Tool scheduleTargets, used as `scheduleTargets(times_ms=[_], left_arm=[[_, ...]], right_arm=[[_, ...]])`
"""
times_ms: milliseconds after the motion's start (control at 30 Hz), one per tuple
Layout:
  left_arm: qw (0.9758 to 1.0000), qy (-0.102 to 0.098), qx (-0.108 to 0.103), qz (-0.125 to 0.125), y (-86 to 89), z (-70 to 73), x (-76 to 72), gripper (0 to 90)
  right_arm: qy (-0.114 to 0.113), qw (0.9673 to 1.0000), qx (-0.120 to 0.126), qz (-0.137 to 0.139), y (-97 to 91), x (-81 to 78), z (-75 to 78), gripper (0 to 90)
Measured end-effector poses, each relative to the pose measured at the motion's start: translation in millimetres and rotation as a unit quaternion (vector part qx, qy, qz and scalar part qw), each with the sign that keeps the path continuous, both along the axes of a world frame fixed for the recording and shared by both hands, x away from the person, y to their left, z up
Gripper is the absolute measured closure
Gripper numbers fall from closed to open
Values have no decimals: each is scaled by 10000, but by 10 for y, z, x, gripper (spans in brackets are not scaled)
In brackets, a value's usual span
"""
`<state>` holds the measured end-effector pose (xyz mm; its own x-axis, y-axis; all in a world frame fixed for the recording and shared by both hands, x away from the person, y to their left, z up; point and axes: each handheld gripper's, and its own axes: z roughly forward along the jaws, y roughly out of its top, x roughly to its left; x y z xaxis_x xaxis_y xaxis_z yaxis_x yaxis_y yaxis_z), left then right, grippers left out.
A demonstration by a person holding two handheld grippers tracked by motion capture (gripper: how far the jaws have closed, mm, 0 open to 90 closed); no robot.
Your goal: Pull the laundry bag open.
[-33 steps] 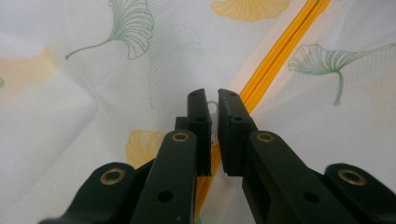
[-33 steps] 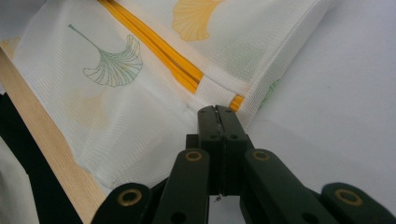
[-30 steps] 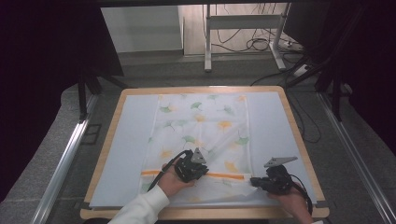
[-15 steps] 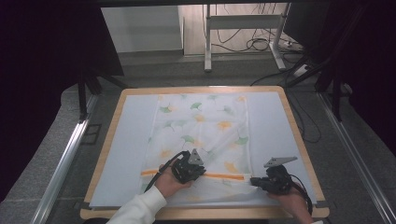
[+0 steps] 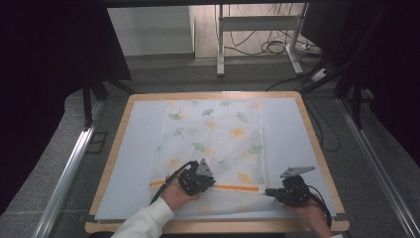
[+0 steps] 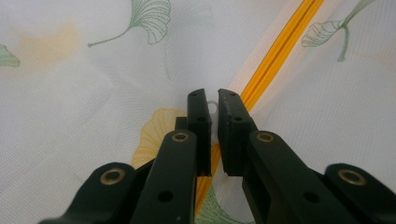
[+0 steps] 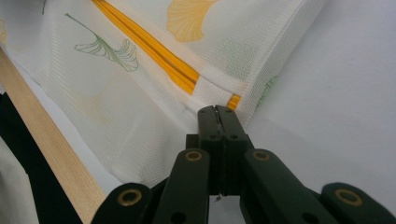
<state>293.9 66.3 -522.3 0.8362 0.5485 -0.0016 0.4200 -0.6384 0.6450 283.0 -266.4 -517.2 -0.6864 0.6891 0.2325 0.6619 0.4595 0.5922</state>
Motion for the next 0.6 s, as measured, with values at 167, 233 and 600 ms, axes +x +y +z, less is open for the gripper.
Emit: scheduleTargets(times_ms=[167, 233, 600], left_arm=[[10000, -37, 77, 25, 45, 4, -10, 844], [10000, -36, 70, 47, 73, 2, -13, 844], [9999, 3, 68, 121, 184, -2, -30, 844]], right_arm=[[-1, 10000, -3, -2, 1, 0, 0, 900], [-1, 10000, -4, -3, 1, 0, 0, 900], [10, 10000, -2, -5, -3, 3, 0, 899]])
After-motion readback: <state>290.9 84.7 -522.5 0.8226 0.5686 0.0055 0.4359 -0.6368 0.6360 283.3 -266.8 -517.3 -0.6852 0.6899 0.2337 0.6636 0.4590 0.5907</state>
